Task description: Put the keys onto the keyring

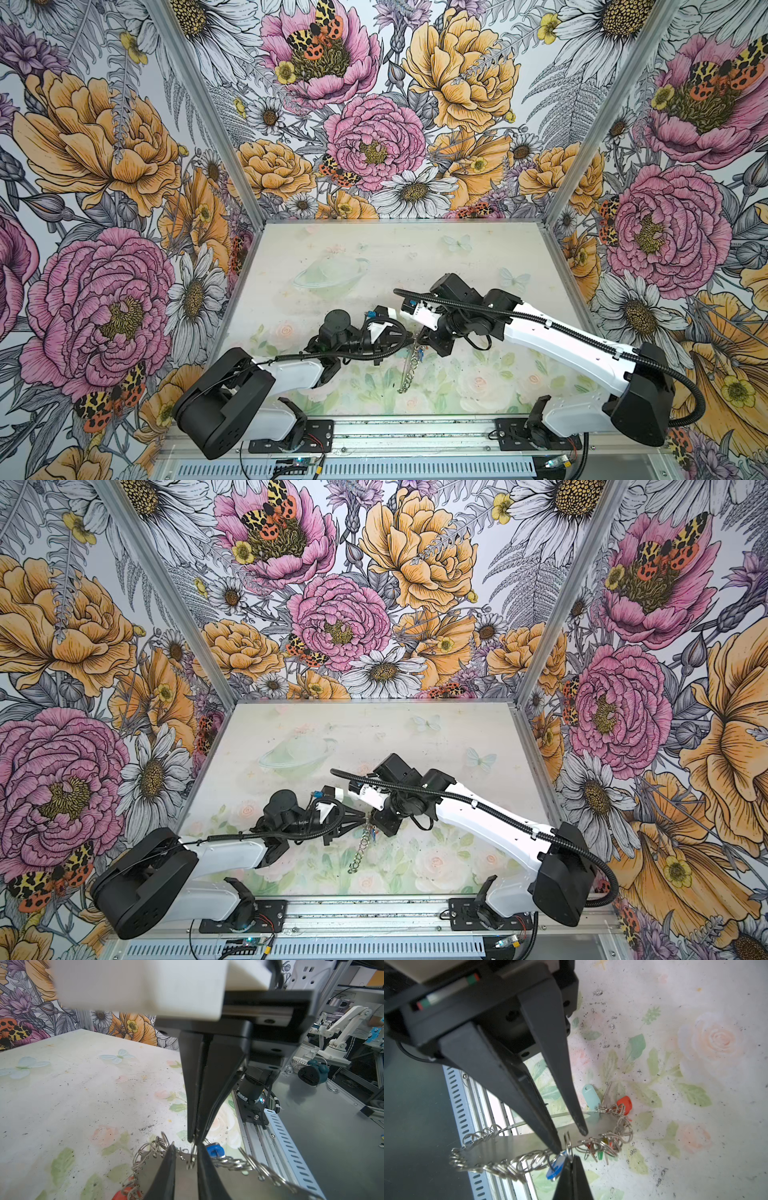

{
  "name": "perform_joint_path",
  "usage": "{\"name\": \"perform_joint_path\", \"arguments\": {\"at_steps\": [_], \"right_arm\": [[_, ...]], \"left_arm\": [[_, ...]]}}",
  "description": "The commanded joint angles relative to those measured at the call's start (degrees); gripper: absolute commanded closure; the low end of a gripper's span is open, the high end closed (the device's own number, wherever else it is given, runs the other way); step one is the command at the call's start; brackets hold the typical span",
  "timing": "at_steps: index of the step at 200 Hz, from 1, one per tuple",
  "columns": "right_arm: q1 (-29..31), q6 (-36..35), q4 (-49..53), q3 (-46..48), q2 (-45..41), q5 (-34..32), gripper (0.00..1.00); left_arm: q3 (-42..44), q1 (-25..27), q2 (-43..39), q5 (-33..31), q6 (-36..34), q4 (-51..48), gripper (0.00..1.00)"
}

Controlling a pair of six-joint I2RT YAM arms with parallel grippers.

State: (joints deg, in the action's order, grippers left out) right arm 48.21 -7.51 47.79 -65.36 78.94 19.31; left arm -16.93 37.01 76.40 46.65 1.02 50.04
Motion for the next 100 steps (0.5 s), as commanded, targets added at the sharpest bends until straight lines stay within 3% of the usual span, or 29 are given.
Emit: {"name": "perform_joint_path", "arguments": {"at_steps": [1,42,81,100], "right_arm": [[0.27,-1.33,-1.37,-2.84,0.11,1.34,1.00],[0.20,-1.58,-1.40,-2.99,0.08,2.77,1.00],[0.06,-1.63,-1.64,-3.02,0.66,2.74,1.00],[-0.04,-1.53,-1.97,-2.95,0.66,2.12,1.00]], "left_arm": [[-1.22,0.49,0.76,-0.46,-0.75,-0.66,0.84],[-1.33,0.60,0.59,-0.07,-2.10,-2.48,0.84],[-1.59,0.59,1.03,0.11,-1.68,-1.70,0.98],[-1.55,0.67,1.79,-0.01,-0.71,0.06,1.00]]}}
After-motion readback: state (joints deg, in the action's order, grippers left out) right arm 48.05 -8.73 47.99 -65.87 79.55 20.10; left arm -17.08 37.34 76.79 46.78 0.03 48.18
